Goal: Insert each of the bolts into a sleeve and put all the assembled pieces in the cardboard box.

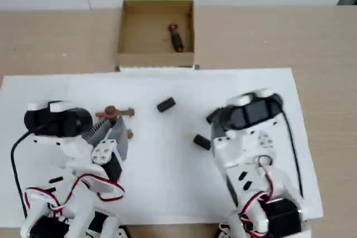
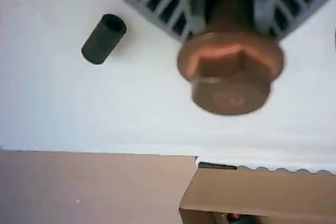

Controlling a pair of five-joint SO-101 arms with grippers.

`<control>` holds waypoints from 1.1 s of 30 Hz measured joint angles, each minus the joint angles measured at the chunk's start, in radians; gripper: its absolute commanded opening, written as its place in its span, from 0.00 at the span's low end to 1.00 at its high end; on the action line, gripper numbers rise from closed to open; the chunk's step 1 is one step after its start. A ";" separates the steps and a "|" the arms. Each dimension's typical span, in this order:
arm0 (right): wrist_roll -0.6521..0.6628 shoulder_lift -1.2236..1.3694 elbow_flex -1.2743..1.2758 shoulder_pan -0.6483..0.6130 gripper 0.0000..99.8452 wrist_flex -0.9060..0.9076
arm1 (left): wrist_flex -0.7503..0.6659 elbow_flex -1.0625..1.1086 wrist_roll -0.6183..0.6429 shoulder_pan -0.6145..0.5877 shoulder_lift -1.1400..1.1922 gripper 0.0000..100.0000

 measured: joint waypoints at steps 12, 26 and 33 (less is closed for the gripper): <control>0.121 -0.233 0.290 -0.313 0.00 -0.124 | -0.199 0.164 0.129 0.000 -0.160 0.00; 0.204 -0.269 0.339 -0.456 0.00 -0.127 | -0.293 0.216 0.308 0.229 -0.227 0.00; 0.229 -0.269 0.339 -0.463 0.00 -0.127 | -0.342 0.301 0.308 0.238 -0.227 0.00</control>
